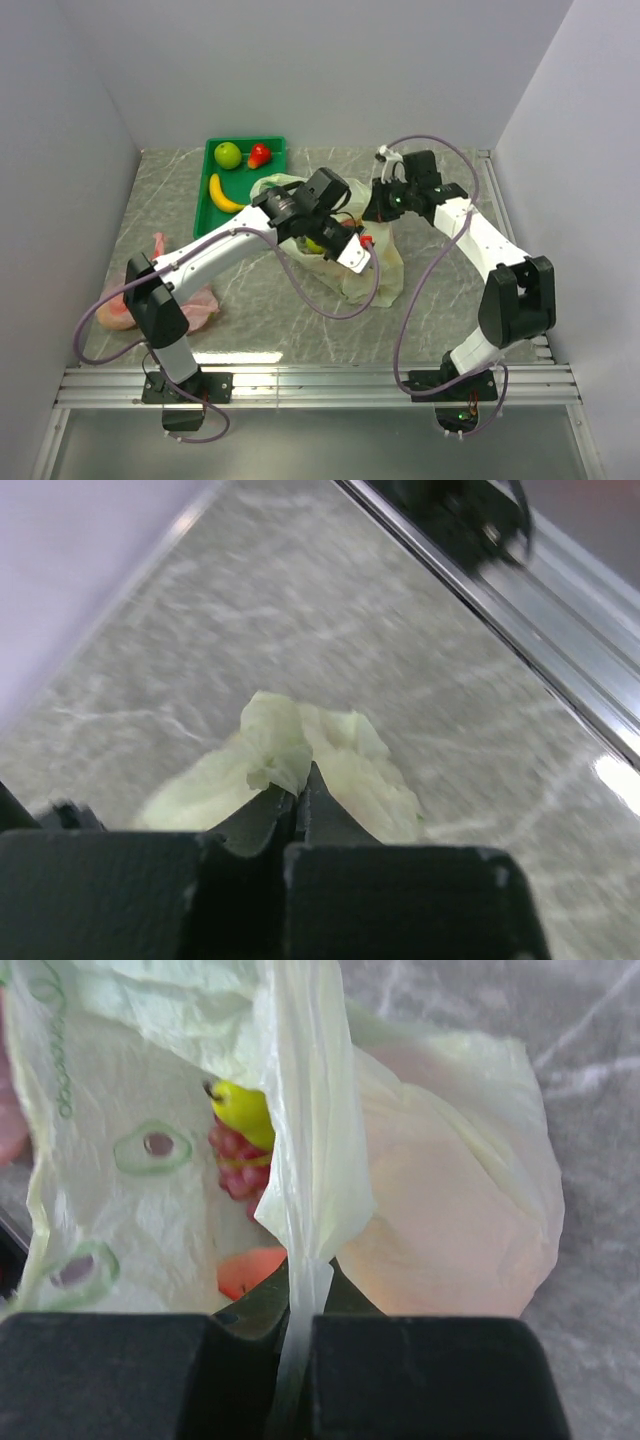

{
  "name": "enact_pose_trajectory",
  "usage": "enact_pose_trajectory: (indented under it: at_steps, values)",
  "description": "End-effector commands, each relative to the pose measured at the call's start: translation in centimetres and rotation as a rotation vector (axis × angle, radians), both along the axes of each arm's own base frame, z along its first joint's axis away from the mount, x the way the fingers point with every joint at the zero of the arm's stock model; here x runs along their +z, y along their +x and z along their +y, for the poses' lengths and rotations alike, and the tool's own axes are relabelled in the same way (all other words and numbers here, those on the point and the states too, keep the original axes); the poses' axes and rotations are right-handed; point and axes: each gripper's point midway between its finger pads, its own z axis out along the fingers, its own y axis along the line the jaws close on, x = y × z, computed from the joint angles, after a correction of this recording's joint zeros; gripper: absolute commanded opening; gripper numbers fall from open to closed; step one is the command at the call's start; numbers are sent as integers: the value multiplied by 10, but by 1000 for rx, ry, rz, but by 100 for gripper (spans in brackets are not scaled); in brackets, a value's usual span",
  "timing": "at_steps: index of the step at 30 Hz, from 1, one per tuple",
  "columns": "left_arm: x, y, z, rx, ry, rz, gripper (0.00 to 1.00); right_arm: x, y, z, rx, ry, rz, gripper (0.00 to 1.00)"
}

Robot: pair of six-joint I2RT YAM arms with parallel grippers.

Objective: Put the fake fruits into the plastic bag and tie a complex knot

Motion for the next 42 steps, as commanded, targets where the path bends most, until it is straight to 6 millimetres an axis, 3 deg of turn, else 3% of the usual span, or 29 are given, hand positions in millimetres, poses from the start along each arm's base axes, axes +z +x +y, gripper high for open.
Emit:
enact_pose_trajectory:
  at_steps: [1,4,6,7,9,10,14,15,16,17,18,20,21,23,24,26,27,28,34,42]
  values:
    - [70,-14,-16,32,-220,41,0,45,34,29,14,82,-139,0]
    - [96,-5,-32,118,-322,122,0,71,42,49,47,140,-185,4]
    - [96,5,-36,184,-325,149,0,90,45,52,57,170,-228,19]
    - [97,10,-39,217,-331,180,0,99,48,45,37,168,-254,48]
    - [97,16,-39,255,-339,212,0,108,50,27,7,163,-286,77]
    - [97,22,-38,283,-342,244,0,122,47,17,-3,173,-320,92]
    - [98,35,-34,319,-348,322,0,144,43,-55,-62,189,-392,93]
    - [98,38,-33,326,-346,341,0,141,39,-66,-70,185,-394,93]
    - [98,45,-32,343,-340,373,0,152,28,-68,-48,189,-434,94]
    - [99,46,-32,336,-338,392,0,153,28,-89,-81,176,-454,95]
    - [99,50,-31,343,-336,404,0,147,19,-92,-62,171,-460,100]
    - [101,55,-34,352,-331,440,0,158,4,-96,-40,164,-537,100]
    - [102,58,-34,356,-337,450,0,144,-3,-98,-41,167,-526,100]
    - [103,64,-36,369,-335,494,0,158,-21,-94,15,183,-630,100]
    - [105,69,-35,380,-344,505,0,143,-29,-92,27,193,-625,100]
    - [105,75,-36,398,-336,553,0,160,-45,-85,83,201,-764,100]
    - [106,80,-36,412,-338,564,0,144,-50,-83,86,214,-756,100]
    - [108,83,-38,420,-332,592,0,149,-57,-79,104,219,-801,100]
    - [121,88,-46,446,-341,691,0,150,-55,-56,158,236,-890,100]
    - [123,91,-53,432,-355,714,1,148,-64,-6,305,282,-919,100]
